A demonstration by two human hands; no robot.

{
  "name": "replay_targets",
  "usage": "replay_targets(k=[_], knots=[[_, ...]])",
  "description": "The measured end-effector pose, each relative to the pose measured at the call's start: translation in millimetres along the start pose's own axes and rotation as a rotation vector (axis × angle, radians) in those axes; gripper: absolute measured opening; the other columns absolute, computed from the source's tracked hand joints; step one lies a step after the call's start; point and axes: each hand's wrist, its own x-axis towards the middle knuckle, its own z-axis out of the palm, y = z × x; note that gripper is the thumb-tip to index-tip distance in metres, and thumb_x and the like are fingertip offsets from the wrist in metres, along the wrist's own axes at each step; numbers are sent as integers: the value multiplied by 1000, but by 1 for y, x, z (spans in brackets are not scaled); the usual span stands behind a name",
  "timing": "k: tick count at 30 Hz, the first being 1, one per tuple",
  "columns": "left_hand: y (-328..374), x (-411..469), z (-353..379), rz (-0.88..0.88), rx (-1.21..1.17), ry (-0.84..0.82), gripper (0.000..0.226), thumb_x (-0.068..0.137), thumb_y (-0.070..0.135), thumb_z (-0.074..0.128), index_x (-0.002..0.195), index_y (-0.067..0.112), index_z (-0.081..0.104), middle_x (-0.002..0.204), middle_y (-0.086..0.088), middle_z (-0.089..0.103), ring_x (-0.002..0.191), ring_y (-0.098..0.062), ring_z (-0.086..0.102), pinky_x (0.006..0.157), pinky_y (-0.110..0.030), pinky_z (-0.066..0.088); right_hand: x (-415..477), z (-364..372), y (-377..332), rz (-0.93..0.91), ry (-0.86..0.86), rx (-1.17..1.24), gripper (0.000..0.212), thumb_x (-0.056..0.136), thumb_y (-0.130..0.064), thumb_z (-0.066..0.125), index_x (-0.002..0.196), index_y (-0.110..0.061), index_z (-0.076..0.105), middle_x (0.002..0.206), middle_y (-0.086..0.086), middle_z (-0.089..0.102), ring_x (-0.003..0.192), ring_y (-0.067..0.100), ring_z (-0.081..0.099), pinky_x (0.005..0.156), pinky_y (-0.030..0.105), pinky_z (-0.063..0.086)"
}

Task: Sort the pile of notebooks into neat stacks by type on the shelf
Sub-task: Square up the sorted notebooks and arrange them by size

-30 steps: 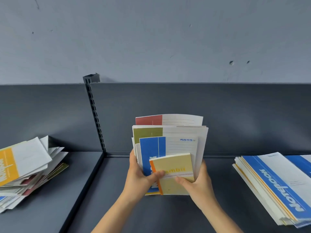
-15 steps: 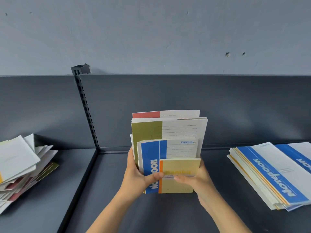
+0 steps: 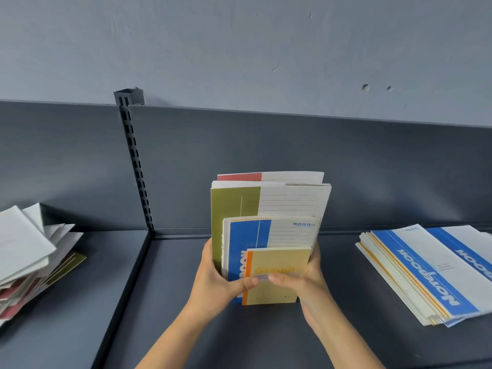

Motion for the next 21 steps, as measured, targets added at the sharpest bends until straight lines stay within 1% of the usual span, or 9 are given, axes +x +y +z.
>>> replay_targets(k=[2,7,10,12,14,15,17,18,21], knots=[[-3,3,-2,-6,59,35,70,57,7,88,112,21,47,104,3,69,89,0,70,62,-16,55,0,4,0,2,17,-28,129,34,-21,88,142,-41,20,126,-5,55,117,15,54,93,45,52],[-9,5,-2,-23,82,58,54,62,3,85,100,20,52,97,4,72,83,-1,71,56,-15,55,-13,-11,6,16,81,-144,114,53,-17,85,141,-46,20,137,-14,46,127,9,45,99,45,48],[-9,5,-3,-34,82,51,54,63,6,85,102,22,51,100,5,71,84,-1,71,57,-16,55,-28,-16,17,7,231,-260,94,74,-18,79,145,-39,22,152,-13,30,140,11,28,112,40,30],[-8,6,-2,-39,89,50,54,63,8,84,102,24,50,100,7,70,84,0,71,57,-16,55,-36,-13,22,-9,297,-300,78,84,-16,69,146,-33,24,152,-10,29,139,14,30,111,37,30],[-9,6,-2,-46,96,47,54,63,11,84,102,25,49,101,7,70,85,-1,71,58,-17,57,-43,-7,20,-31,361,-341,65,88,-15,63,143,-31,32,144,-10,36,132,14,38,107,36,37],[-8,6,-3,-49,98,45,55,62,13,84,103,25,49,102,7,70,85,-3,71,59,-18,57,-46,-4,18,-71,385,-359,56,90,-13,60,138,-31,39,136,-13,41,126,11,43,102,30,41],[-7,6,-4,-54,97,39,57,60,17,84,105,24,49,103,6,70,85,-6,72,60,-20,58,-47,0,11,-175,413,-377,38,91,-8,57,115,-37,53,120,-15,53,110,5,55,88,13,45],[-7,6,-4,-54,97,36,59,58,19,84,106,22,49,103,6,70,86,-7,72,61,-20,58,-46,0,8,-196,420,-374,35,92,-7,55,105,-40,55,113,-14,57,104,4,58,81,10,47],[-6,6,-4,-54,97,33,64,54,24,84,108,20,50,103,4,71,87,-10,72,61,-20,58,-42,-6,1,-174,416,-342,28,94,-11,52,97,-37,63,105,-11,67,100,7,62,85,21,51]])
